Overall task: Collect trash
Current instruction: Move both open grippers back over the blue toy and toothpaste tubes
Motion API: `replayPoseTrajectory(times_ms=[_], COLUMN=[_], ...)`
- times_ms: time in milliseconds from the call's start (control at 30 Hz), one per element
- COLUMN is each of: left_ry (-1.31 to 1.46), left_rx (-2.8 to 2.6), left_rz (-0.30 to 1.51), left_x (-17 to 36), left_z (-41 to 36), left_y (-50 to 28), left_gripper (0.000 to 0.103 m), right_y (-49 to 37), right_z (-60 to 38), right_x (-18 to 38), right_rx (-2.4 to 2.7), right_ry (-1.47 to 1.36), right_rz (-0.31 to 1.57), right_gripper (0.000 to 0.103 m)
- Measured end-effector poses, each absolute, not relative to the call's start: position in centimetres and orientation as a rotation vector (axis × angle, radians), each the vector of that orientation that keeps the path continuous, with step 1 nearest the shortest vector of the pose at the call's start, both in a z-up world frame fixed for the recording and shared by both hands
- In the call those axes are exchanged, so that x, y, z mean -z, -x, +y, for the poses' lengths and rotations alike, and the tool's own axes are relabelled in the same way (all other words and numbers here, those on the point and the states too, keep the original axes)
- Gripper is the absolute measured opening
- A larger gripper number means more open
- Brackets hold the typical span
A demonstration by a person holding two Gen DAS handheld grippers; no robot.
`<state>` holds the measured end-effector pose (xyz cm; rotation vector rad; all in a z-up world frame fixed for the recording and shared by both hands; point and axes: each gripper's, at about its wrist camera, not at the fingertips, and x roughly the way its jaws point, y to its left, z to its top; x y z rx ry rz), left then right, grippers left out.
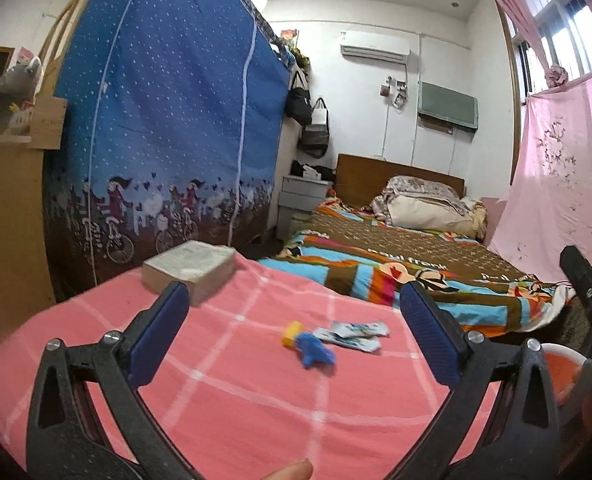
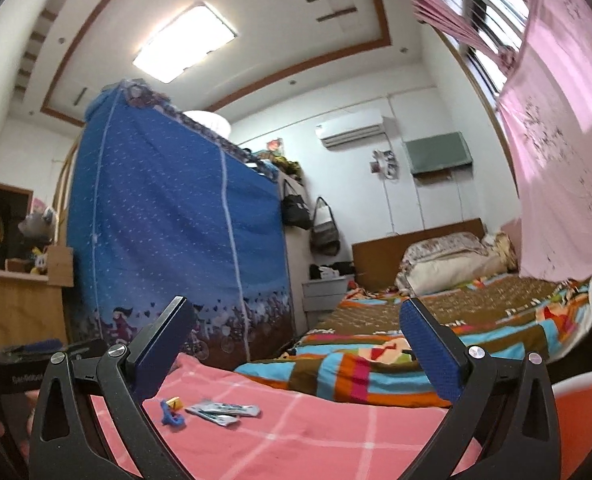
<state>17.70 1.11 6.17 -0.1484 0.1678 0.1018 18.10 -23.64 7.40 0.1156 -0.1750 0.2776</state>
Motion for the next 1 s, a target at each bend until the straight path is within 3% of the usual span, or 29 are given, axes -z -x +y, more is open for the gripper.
replayPoseTrajectory(times_ms=[367,733,767,833,867,1000], left_ry=[0.059,0.103,0.119,0.142,0.150,0.165], left_rx=[-0.083,-0.012,-0.001,0.032,0.044,0.110], left_rz=[0.120,0.371,0.411,0.470,0.494,0.601], left_x=[-5.6,-3.8,-3.5,-3.0,-2.8,-1.7], left_z=[2.2,2.5,2.7,2.8,2.7,2.3], left_y=[-19.3,-23.9,-24.5,-25.4,-25.8,-27.2], left_gripper=[0.103,0.103,0.103,0.103,0.100,0.075], right_y=[-21.2,-28.4,-29.1,-29.6,-29.9,-31.0], right_z=[-21.2,-19.5,-19.4,-19.2,-19.1,-18.2], right_x=[-7.4,-5.9,-5.5,-5.1,-4.9,-4.4], right_rx=[-0.298,-0.360,-0.369,-0.380,-0.387,-0.420], right_ry=[-0.036,-0.026,-0.026,-0.028,-0.028,-0.010], right_rz=[-0.100,0.276,0.315,0.356,0.375,0.448], right_gripper=[0.103,0.103,0.102,0.089,0.086,0.073])
